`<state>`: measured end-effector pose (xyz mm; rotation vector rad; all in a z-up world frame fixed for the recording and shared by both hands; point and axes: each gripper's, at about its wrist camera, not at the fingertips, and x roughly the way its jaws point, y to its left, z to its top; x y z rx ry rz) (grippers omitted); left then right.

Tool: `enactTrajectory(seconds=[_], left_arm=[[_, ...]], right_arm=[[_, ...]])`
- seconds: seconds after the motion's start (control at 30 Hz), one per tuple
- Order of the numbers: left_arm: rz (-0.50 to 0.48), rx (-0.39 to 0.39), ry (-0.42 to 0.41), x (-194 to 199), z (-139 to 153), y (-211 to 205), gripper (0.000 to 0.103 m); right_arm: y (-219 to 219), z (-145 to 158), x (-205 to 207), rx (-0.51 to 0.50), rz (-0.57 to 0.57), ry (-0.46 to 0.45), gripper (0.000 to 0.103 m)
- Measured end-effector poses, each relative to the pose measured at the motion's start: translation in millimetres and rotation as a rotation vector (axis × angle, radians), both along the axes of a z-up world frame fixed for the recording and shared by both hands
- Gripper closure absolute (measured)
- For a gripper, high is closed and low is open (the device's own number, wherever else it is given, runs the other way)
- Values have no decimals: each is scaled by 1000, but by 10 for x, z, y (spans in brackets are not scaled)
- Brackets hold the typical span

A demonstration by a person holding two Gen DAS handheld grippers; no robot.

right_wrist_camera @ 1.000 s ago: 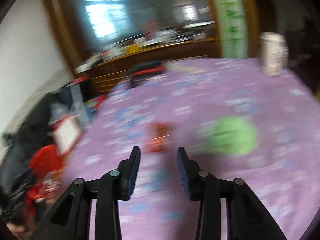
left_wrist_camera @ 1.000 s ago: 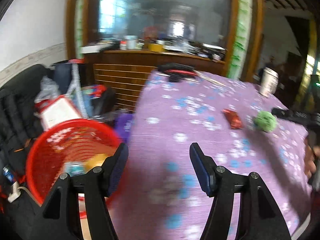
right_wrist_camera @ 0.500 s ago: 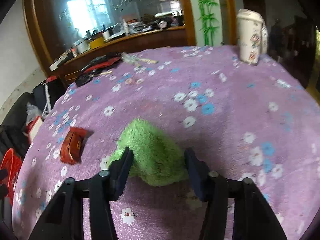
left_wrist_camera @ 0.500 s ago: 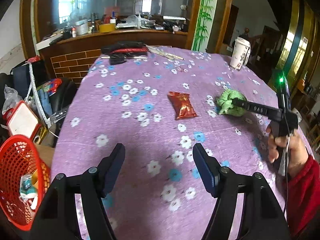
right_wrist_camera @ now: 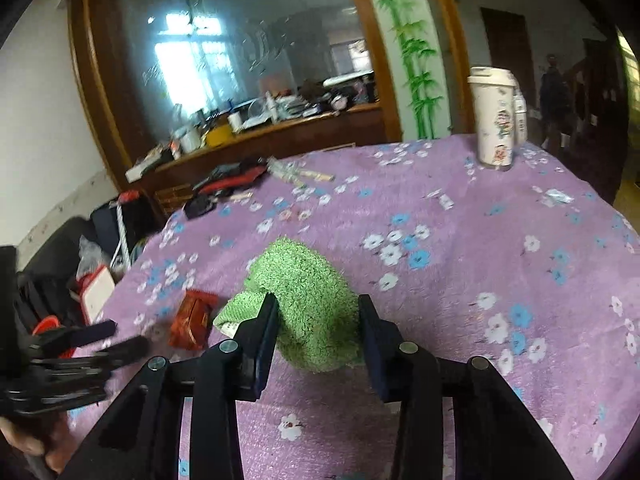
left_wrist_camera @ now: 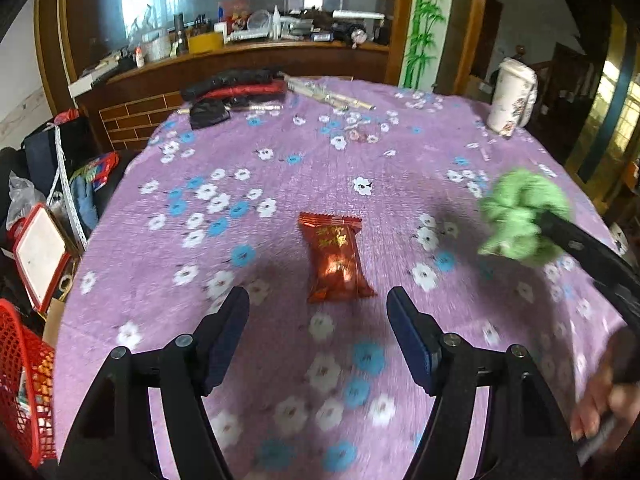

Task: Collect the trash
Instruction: 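Grasp the green cloth with the right tool while the left tool grasps the red snack bag, then hold the red snack bag and the green cloth above the table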

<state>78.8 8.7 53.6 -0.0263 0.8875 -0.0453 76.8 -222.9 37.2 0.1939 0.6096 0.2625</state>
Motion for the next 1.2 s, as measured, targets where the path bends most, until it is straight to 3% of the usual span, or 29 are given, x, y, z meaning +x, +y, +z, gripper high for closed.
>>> enactTrajectory(seconds=[0.13, 0.27, 0.5, 0.73, 0.87, 1.03, 1.2], left_arm=[[22, 56, 31, 323, -178, -128, 34], [24, 41, 89, 566, -354, -119, 66], [-4, -7, 70, 504, -371, -53, 71], [-29, -37, -22, 3, -63, 97, 71], [-45, -26, -78, -370, 148, 207, 71], [-63, -37, -120, -819, 286, 361, 71], [-72, -50, -149, -1243, 310, 472, 71]], right_arm=[[-46, 5, 11, 24, -5, 10, 61], [-7, 38, -20, 15, 4, -4, 61], [28, 36, -36, 1, 18, -11, 61], [197, 44, -88, -76, 51, -28, 61], [310, 52, -116, -52, 88, 13, 61], [496, 164, -458, -90, 120, 13, 61], [664, 198, -1055, -115, 147, -1, 61]])
